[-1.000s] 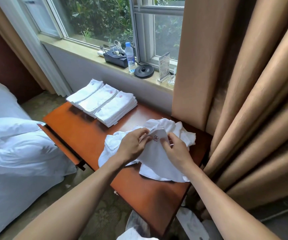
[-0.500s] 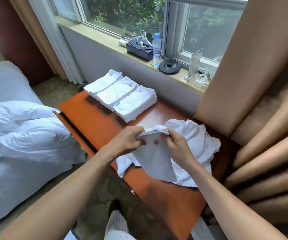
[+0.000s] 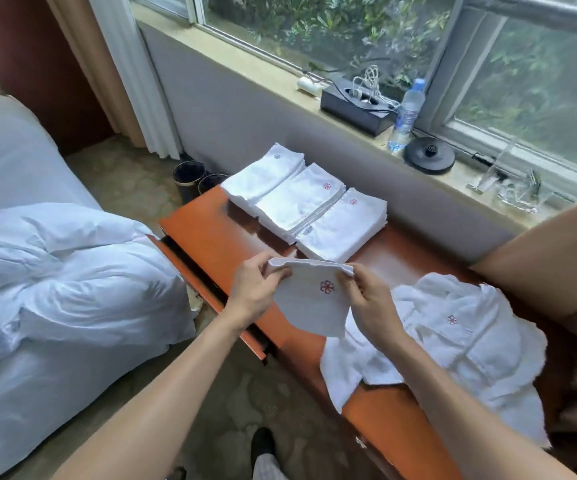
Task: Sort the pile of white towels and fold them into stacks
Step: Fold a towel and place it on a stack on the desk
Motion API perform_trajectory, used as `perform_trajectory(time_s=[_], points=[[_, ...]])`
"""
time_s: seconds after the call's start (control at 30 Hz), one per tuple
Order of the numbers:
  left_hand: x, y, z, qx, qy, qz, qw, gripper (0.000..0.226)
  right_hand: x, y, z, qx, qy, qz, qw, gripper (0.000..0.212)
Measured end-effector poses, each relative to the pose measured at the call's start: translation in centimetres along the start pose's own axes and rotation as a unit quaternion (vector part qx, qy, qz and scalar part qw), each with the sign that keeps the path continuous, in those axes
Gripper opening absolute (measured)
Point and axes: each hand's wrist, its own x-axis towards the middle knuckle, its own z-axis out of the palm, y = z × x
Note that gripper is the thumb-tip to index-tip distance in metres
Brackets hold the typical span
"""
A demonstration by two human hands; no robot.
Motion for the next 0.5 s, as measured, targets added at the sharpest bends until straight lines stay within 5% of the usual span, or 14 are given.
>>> perform_trajectory(time_s=[0.17,0.37,0.5], points=[[2.1,-1.7,-6.1,0.094,0.032,0.082,0.992,0.022,2.6,-4.0,5.6,0.004,0.014,0.003,1.0,0.022],[4.6,-2.0,-7.9,0.101,0.066,0.08,0.99,0.014,5.1,-5.4,6.7,0.02,-0.006,0.027,0.999,0.023],[6.5,-1.3,-9.1,0.104,0.062,0.07,0.99,0.028,9.0,-6.1,6.9,0.028,-0.033,0.029,0.999,0.032]])
